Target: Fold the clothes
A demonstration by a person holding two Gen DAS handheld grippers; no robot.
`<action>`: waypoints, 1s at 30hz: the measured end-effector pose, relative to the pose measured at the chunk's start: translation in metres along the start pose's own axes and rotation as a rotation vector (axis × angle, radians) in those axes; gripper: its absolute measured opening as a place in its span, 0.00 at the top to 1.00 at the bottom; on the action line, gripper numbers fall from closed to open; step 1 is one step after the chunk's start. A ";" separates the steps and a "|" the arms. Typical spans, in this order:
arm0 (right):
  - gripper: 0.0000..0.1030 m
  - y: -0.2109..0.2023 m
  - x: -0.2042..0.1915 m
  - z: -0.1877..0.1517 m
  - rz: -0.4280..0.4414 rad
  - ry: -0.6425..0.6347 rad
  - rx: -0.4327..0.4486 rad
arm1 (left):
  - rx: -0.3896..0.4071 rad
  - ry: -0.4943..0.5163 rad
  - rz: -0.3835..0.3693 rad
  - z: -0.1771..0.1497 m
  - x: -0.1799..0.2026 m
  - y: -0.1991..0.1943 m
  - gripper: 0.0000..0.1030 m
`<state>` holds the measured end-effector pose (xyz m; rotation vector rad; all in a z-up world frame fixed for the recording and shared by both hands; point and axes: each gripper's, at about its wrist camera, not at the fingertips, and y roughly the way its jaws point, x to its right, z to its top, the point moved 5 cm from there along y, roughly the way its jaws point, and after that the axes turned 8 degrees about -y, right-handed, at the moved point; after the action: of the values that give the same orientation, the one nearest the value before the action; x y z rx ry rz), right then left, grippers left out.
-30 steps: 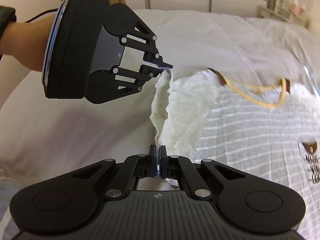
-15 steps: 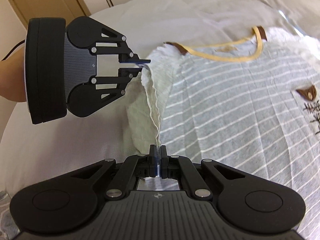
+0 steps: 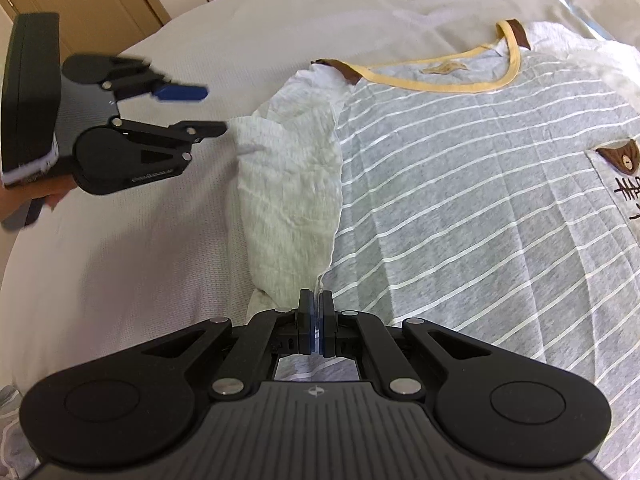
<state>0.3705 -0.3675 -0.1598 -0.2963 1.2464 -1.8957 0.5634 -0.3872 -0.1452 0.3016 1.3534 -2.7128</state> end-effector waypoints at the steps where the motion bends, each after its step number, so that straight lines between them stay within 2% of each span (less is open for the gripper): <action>1: 1.00 0.000 0.000 0.000 0.001 0.001 -0.001 | -0.001 -0.071 -0.020 0.003 -0.004 0.000 0.67; 3: 1.00 0.001 0.001 -0.001 0.002 0.003 -0.003 | 0.003 -0.169 -0.049 0.008 -0.007 0.003 0.67; 5: 0.99 0.002 0.001 -0.001 0.000 0.002 -0.006 | -0.003 -0.209 -0.060 0.012 -0.006 0.009 0.67; 9: 0.98 0.004 0.003 -0.001 -0.004 0.004 -0.010 | -0.049 -0.088 0.038 0.004 -0.001 0.031 0.67; 11: 0.87 0.003 0.003 -0.001 -0.010 -0.003 -0.006 | -0.057 -0.068 0.062 -0.002 -0.005 0.037 0.67; 13: 0.83 0.001 0.004 -0.002 -0.026 -0.014 -0.004 | -0.059 -0.060 0.078 -0.006 -0.009 0.039 0.67; 16: 0.82 -0.008 0.002 -0.003 -0.053 -0.048 0.017 | -0.041 -0.079 0.093 -0.005 -0.014 0.033 0.67; 19: 0.82 -0.024 -0.005 -0.003 -0.078 -0.108 0.069 | 0.007 -0.094 0.080 -0.002 -0.012 0.012 0.69; 23: 0.82 -0.025 -0.017 -0.003 -0.042 -0.165 0.077 | 0.040 -0.043 -0.026 -0.003 0.017 -0.007 0.67; 26: 0.82 -0.016 -0.023 -0.002 -0.015 -0.175 0.062 | 0.000 0.037 -0.044 -0.014 0.037 0.004 0.67; 28: 0.82 -0.010 -0.026 -0.001 -0.005 -0.182 0.052 | -0.050 0.079 -0.022 -0.026 0.041 0.020 0.67; 30: 0.82 -0.006 -0.029 -0.001 0.000 -0.192 0.046 | -0.067 0.079 -0.006 -0.037 0.036 0.028 0.67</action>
<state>0.3848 -0.3443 -0.1486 -0.4432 1.0731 -1.8460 0.5383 -0.3744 -0.1960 0.4038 1.4646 -2.6801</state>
